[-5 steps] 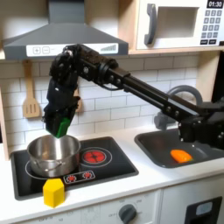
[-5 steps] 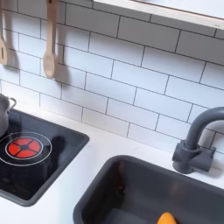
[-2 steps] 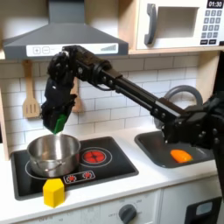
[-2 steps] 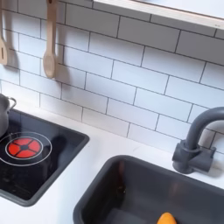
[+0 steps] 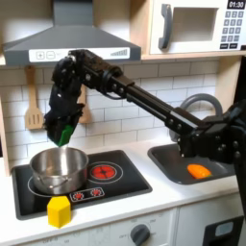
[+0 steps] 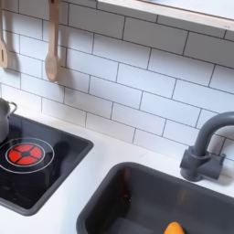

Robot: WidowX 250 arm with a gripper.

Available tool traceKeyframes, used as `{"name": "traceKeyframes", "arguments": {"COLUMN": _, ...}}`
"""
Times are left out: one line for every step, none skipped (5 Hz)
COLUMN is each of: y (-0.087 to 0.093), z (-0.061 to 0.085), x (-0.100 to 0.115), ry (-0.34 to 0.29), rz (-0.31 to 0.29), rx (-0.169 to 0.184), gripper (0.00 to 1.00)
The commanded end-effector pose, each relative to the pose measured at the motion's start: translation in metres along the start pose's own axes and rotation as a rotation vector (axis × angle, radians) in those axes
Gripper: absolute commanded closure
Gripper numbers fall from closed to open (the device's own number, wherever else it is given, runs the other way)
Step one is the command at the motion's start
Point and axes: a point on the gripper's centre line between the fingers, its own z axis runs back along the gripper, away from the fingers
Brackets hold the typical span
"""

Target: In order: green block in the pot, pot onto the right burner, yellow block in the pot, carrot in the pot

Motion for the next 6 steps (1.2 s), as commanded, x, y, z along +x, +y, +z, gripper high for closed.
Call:
{"name": "traceKeyframes", "arguments": {"y": 0.000, "z": -0.005, "x": -0.003, "ry": 0.012, "rz": 0.001, "rx": -0.003, "gripper": 0.00}}
{"name": "traceKeyframes", "arguments": {"y": 0.000, "z": -0.005, "x": -0.003, "ry": 0.010, "rz": 0.000, "rx": -0.003, "gripper": 0.00}}
{"name": "traceKeyframes", "arguments": {"y": -0.003, "z": -0.005, "x": -0.006, "ry": 0.015, "rz": -0.009, "rx": -0.011, "gripper": 0.00}}
{"name": "traceKeyframes", "arguments": {"y": -0.008, "z": -0.001, "x": -0.014, "ry": 0.014, "rz": -0.040, "rx": -0.024, "gripper": 0.00}}
{"name": "traceKeyframes", "arguments": {"y": -0.012, "z": 0.001, "x": -0.020, "ry": 0.018, "rz": -0.061, "rx": -0.038, "gripper": 0.00}}
{"name": "traceKeyframes", "arguments": {"y": -0.010, "z": 0.006, "x": -0.026, "ry": 0.023, "rz": -0.096, "rx": -0.055, "gripper": 0.00}}
